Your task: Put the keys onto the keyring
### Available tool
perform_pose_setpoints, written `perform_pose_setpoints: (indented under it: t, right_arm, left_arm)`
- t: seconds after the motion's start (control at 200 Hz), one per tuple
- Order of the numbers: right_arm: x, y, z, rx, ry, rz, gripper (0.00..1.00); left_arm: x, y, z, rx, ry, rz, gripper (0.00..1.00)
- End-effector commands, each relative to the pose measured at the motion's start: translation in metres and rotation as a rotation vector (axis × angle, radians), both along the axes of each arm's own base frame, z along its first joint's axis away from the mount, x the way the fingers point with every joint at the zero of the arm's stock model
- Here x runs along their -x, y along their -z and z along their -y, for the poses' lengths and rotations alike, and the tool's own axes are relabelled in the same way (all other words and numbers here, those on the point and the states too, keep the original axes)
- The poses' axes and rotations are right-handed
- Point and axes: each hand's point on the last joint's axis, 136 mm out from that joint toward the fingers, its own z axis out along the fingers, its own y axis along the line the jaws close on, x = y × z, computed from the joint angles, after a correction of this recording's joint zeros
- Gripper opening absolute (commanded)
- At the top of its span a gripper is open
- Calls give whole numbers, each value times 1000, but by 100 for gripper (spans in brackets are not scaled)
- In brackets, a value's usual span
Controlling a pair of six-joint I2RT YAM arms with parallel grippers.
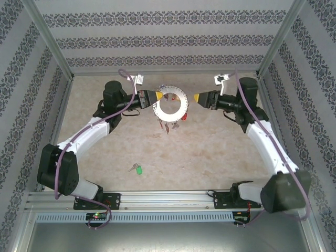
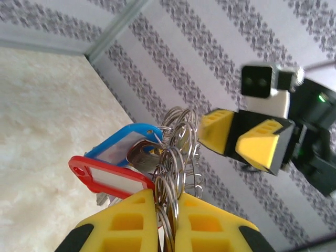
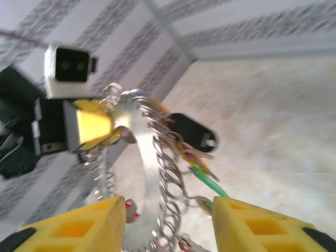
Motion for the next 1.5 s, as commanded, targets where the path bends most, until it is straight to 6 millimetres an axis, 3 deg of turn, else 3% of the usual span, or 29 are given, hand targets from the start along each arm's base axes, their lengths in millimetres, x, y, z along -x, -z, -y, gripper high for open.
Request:
perform_pose_setpoints:
  t: [0.0,0.105,0.275,0.445,0.575,0.779,1.054,1.494]
  right_arm:
    - [-3,-4,23,80,183,117,44]
    - [28,-17,-3,132,69,288,39]
    - [72,-6,-57,301,-84,582,32]
    - [84,10,-94,382,-83,729,28]
    - [87,8,-111,373,-36,840,27]
    - [77,8,-125,380,20,884,26]
    - [58,18,-121,430,129,869,30]
    - [48,30,-114,488,199,865,26]
  left_arm:
    - [0,-71,-21,203,-136,222,0]
    - [-1,-80,-33,300,-218,290,0]
    - [0,-88,-32,372,-244,348,0]
    - [3,-98,-21,406,-210,367,0]
    - [7,-103,-16,416,-198,373,0]
    - [11,-105,-14,426,-199,374,0]
    - [19,-112,-11,438,-193,392,0]
    - [25,-114,-6,436,-182,397,0]
